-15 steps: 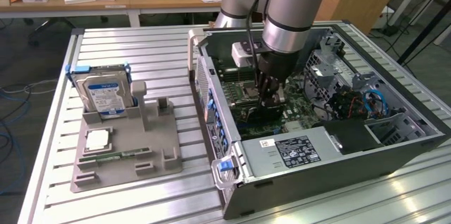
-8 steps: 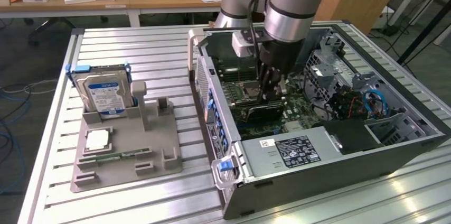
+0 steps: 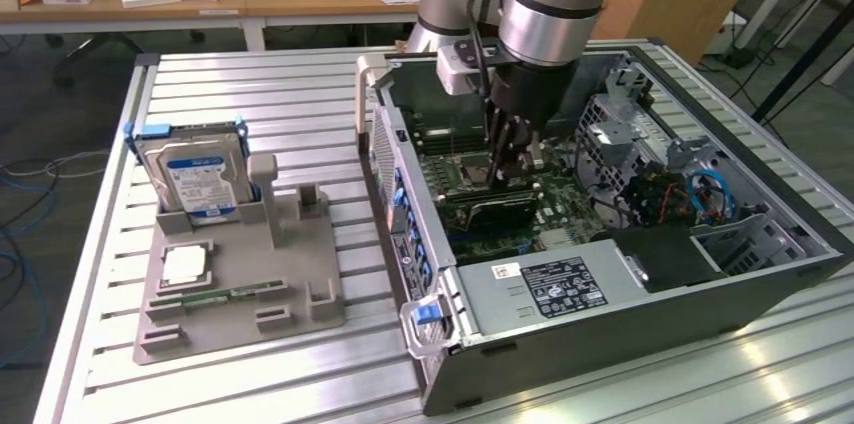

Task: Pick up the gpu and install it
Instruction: 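Insert the gpu into the slot, then press down on the gpu until it lock into place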

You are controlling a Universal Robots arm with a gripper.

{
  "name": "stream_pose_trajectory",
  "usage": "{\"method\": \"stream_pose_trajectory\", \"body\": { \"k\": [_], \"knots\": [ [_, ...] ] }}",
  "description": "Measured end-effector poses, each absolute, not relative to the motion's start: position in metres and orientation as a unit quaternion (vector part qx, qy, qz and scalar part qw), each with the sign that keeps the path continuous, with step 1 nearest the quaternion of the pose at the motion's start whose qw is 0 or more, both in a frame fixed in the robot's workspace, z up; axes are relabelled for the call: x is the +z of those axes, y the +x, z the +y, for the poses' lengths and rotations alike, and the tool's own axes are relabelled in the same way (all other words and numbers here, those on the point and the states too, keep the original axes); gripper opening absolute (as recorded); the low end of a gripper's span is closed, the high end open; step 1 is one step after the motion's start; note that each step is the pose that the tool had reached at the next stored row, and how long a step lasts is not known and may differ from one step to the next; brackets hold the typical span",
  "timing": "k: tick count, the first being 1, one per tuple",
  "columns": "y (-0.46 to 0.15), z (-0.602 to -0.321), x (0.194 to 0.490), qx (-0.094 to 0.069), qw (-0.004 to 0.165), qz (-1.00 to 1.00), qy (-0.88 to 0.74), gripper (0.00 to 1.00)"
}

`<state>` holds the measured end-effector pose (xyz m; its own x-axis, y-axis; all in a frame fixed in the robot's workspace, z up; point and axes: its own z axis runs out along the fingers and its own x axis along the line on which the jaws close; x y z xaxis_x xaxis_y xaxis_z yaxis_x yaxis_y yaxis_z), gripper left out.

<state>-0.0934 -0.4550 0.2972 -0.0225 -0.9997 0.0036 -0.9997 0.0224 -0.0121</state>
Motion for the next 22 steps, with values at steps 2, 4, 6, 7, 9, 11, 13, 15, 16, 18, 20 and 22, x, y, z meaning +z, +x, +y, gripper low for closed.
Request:
{"method": "stream_pose_trajectory", "body": {
  "k": [2,4,6,7,9,11,13,15,16,18,20,22],
  "knots": [
    [-0.093,-0.455,0.297,-0.006,0.003,0.715,-0.699,0.11],
    [-0.093,-0.455,0.297,-0.006,0.003,0.715,-0.699,0.11],
    [-0.093,-0.455,0.297,-0.006,0.003,0.715,-0.699,0.11],
    [-0.093,-0.455,0.297,-0.006,0.003,0.715,-0.699,0.11],
    [-0.093,-0.455,0.297,-0.006,0.003,0.715,-0.699,0.11],
    [-0.093,-0.455,0.297,-0.006,0.003,0.715,-0.699,0.11],
    [-0.094,-0.455,0.297,-0.006,0.003,0.715,-0.699,0.11],
    [-0.096,-0.455,0.297,-0.006,0.003,0.715,-0.699,0.11],
    [-0.099,-0.455,0.297,-0.006,0.003,0.715,-0.699,0.11],
    [-0.107,-0.455,0.297,-0.005,0.002,0.715,-0.7,0.11],
    [-0.114,-0.455,0.297,-0.004,0.001,0.714,-0.7,0.11],
    [-0.122,-0.455,0.297,-0.003,0.0,0.714,-0.7,0.11]
  ]
}}
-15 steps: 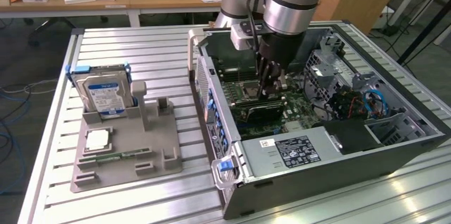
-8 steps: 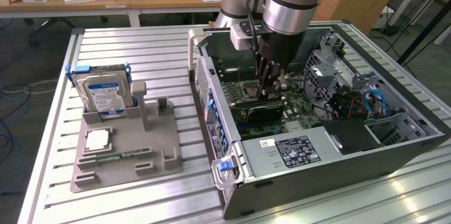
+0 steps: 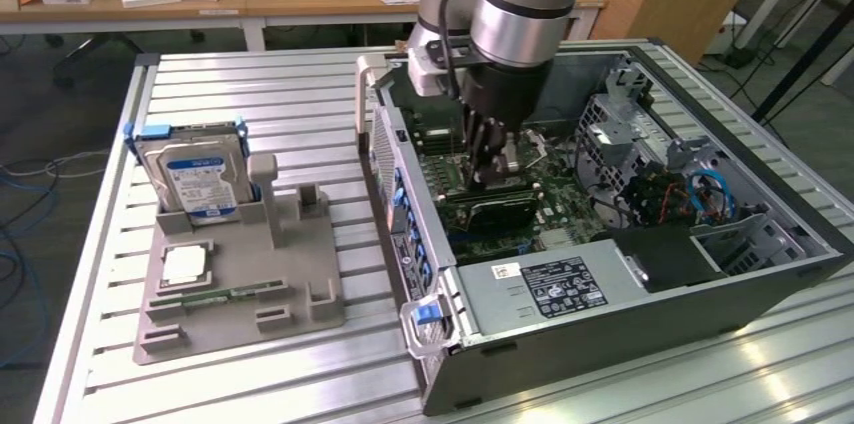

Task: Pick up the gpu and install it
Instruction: 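Press down on the gpu until it lock into place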

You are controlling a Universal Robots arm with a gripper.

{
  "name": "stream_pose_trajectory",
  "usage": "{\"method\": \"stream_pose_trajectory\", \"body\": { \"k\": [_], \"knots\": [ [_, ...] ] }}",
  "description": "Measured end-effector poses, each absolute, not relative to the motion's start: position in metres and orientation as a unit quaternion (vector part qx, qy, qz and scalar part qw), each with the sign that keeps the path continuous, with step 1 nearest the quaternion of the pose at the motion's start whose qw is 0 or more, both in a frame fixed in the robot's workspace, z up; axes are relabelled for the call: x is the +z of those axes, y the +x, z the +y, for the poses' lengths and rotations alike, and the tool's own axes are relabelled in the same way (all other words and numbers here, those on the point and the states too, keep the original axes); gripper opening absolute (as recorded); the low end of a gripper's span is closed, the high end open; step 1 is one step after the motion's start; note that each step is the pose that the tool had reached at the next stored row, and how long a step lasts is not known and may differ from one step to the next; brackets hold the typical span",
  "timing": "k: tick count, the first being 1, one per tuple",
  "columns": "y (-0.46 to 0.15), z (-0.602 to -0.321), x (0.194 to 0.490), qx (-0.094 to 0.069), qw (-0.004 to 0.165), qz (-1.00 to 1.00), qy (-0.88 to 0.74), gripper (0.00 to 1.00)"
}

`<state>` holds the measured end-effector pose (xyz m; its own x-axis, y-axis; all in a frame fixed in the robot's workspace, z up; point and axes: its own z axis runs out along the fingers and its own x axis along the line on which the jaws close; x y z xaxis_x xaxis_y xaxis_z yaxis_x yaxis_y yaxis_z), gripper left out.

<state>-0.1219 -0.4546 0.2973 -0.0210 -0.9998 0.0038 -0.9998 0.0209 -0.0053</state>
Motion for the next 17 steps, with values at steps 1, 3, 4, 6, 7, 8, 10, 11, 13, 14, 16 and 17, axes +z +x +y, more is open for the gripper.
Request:
{"method": "stream_pose_trajectory", "body": {
  "k": [1,3,4,6,7,8,10,11,13,14,16,17],
  "knots": [
    [-0.127,-0.455,0.297,-0.003,0.0,0.714,-0.7,0.11],
    [-0.136,-0.454,0.297,-0.003,0.0,0.714,-0.7,0.11],
    [-0.14,-0.454,0.297,-0.002,0.0,0.714,-0.7,0.11],
    [-0.149,-0.453,0.297,-0.002,0.0,0.714,-0.7,0.11],
    [-0.153,-0.452,0.297,-0.002,0.0,0.715,-0.7,0.11],
    [-0.155,-0.452,0.297,-0.002,0.0,0.715,-0.7,0.11],
    [-0.159,-0.451,0.297,-0.002,-0.001,0.714,-0.7,0.11],
    [-0.159,-0.451,0.297,-0.002,-0.001,0.714,-0.7,0.11],
    [-0.16,-0.45,0.297,0.0,0.001,0.714,-0.7,0.11],
    [-0.161,-0.45,0.297,0.002,0.001,0.714,-0.7,0.11],
    [-0.161,-0.45,0.297,0.006,0.002,0.714,-0.7,0.11],
    [-0.161,-0.45,0.297,0.006,0.002,0.714,-0.7,0.11]
  ]
}}
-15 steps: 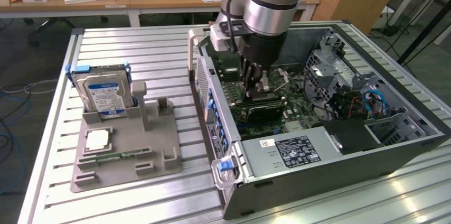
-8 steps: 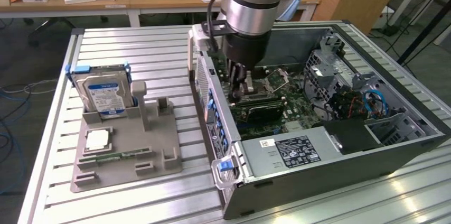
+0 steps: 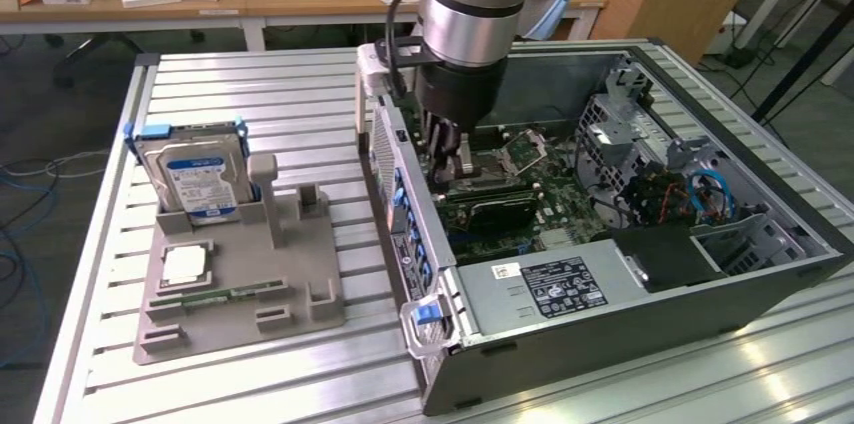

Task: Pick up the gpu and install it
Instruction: 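Press down on the gpu until it lock into place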

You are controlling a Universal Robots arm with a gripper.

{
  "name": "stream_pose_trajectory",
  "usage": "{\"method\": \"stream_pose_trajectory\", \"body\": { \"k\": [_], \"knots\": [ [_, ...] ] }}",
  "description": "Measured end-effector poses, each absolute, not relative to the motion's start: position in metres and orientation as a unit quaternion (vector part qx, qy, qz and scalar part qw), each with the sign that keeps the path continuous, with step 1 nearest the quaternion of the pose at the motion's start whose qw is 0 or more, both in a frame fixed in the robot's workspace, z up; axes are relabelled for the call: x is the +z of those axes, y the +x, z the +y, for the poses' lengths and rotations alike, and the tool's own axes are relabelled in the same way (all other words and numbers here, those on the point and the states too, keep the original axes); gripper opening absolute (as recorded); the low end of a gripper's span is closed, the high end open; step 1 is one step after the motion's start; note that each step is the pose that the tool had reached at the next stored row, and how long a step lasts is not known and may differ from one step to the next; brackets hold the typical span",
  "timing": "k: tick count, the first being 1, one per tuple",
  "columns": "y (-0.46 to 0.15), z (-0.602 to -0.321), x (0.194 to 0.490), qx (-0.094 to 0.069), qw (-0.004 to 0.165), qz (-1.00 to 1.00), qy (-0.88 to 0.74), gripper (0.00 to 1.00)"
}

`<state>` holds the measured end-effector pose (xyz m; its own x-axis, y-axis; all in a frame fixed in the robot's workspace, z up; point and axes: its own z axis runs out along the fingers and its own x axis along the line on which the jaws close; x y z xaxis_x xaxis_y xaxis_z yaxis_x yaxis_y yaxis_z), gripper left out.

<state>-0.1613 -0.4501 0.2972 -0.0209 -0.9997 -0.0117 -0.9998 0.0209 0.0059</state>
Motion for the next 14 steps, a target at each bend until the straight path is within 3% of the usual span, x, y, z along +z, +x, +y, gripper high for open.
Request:
{"method": "stream_pose_trajectory", "body": {
  "k": [14],
  "knots": [
    [-0.1643,-0.4521,0.2972,0.011,-0.005,0.714,-0.7,0.11]
  ]
}}
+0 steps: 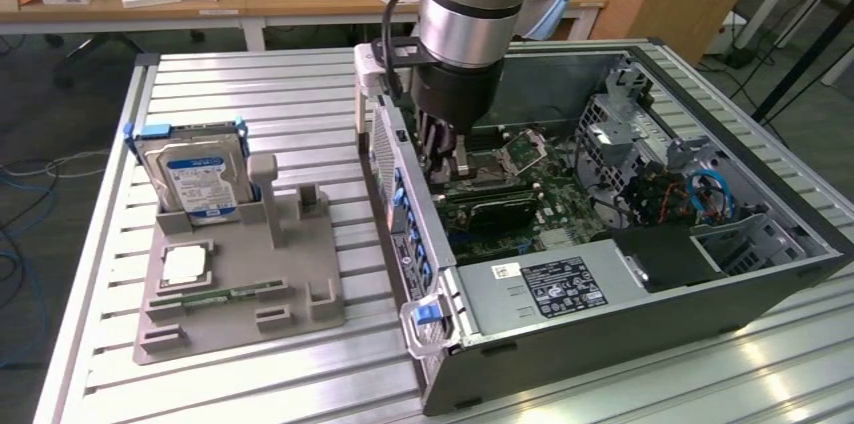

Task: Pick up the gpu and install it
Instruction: 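Press down on the gpu until it lock into place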

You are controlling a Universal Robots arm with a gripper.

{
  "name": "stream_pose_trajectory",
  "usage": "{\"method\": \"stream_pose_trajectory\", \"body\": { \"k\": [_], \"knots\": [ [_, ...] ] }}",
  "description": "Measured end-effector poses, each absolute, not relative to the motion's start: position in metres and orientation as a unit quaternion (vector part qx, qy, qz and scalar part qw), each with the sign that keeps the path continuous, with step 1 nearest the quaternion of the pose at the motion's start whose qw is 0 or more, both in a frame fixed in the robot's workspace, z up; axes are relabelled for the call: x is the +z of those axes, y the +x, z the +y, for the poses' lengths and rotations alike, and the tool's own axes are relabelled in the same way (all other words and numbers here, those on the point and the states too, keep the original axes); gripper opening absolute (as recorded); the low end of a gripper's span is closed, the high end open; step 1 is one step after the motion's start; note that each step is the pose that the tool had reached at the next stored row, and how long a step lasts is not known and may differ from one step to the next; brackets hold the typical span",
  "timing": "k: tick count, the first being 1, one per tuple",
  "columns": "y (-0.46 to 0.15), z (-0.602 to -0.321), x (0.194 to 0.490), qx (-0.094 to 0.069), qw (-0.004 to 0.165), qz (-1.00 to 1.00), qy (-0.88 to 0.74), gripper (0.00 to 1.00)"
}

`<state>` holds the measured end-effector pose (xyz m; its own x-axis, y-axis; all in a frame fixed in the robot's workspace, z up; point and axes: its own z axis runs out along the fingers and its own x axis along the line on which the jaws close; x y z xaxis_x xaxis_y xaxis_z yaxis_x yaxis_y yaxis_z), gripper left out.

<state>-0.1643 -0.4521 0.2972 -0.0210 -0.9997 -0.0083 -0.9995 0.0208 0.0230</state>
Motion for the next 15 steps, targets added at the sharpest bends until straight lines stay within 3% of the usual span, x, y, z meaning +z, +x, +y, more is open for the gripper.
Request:
{"method": "stream_pose_trajectory", "body": {
  "k": [15],
  "knots": [
    [-0.1635,-0.4543,0.3025,-0.013,0.009,-0.714,0.7,0.11]
  ]
}}
